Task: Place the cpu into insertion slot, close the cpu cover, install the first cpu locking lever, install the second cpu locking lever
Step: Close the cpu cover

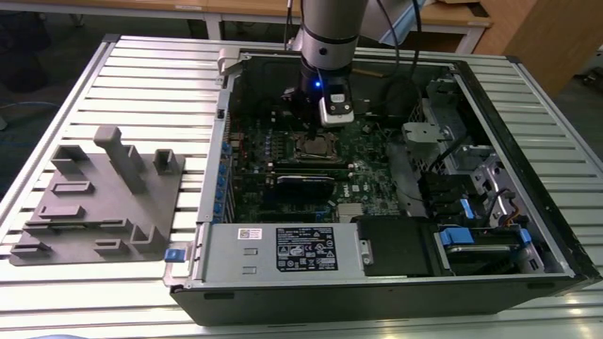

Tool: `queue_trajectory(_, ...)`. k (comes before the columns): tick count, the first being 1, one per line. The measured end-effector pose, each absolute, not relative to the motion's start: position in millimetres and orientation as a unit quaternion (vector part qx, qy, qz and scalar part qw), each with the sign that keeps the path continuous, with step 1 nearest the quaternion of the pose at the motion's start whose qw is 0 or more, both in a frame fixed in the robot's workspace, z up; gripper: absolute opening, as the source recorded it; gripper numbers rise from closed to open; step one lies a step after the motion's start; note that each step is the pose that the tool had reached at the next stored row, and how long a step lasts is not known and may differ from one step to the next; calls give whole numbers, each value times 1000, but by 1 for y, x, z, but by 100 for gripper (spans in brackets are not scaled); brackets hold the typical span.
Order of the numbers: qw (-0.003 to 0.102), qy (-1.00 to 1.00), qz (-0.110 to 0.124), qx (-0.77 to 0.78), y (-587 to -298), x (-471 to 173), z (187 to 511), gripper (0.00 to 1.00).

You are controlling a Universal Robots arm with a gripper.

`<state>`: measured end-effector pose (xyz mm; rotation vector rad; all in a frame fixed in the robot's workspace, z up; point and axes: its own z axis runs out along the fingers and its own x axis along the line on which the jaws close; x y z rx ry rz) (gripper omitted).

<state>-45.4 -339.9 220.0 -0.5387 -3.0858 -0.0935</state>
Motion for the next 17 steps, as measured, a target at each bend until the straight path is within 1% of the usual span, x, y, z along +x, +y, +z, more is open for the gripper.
queue_trajectory(17, 8, -999, -29, -33, -340, -45, 219, 11)
